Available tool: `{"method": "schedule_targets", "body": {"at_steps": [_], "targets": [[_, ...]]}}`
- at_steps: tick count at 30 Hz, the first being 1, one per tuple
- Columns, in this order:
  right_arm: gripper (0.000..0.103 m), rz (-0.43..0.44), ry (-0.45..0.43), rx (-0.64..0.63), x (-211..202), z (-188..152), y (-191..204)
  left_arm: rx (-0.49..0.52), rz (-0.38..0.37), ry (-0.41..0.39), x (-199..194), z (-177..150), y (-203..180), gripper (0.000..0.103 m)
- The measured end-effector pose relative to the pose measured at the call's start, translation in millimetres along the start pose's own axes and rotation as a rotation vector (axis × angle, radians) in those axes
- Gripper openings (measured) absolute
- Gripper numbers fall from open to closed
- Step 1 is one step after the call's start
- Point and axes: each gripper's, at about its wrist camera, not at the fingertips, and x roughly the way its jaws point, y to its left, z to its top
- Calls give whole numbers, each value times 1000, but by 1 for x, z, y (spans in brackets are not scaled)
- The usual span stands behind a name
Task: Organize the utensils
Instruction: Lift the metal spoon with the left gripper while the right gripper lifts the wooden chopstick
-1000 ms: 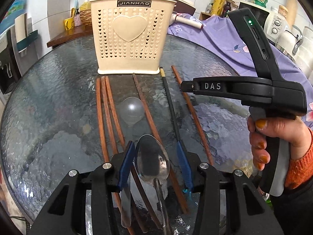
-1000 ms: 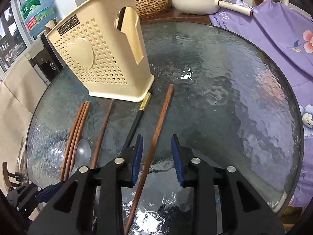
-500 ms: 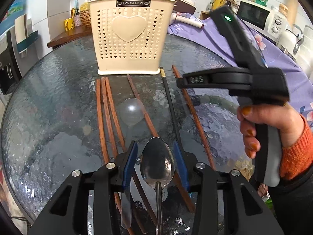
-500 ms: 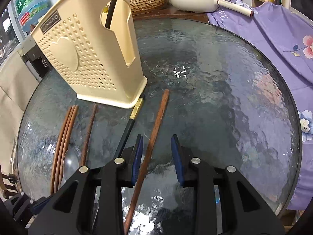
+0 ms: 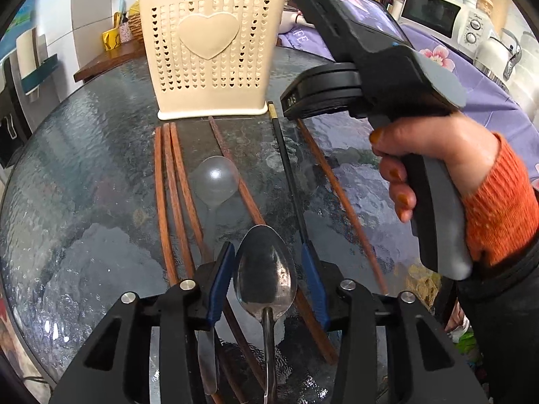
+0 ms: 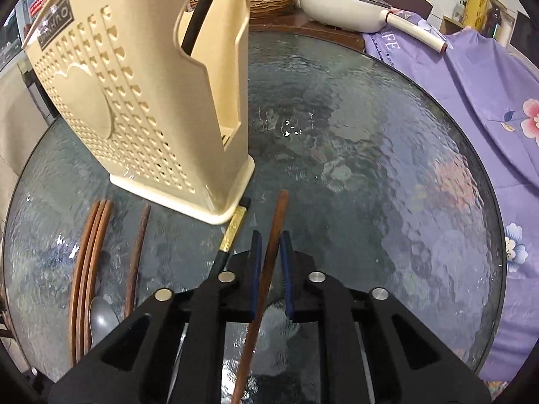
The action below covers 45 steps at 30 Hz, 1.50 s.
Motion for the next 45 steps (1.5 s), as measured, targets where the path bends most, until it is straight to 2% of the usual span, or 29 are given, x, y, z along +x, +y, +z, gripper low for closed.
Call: {"method": "schedule_targets", "body": {"at_steps": [5,10,15,22,31,38,45], "targets": [[8,-15,-10,-17,1,0,4,-10,-6,-2,0,1,2,36],[8,16,-12,7,2,-1,2,-16,-7,-10,-2,5,5,36],[8,58,-58,34,-11,-3,-5,-23,5,-68,-20,16,11,36],[8,188,-199,71,-70,-5,-19,-35,16,-161,-52,31,19,36],[8,311,-361,13,-156,-17,-29,-54,-11,-236,-85,39,28,35],[8,385,-393,-21,-202,-29,-43,-51,-38,-261,-104,42,30,35],[8,412,-413,-53,-226,-31,-45,-29,-42,-288,-118,48,30,35]]}}
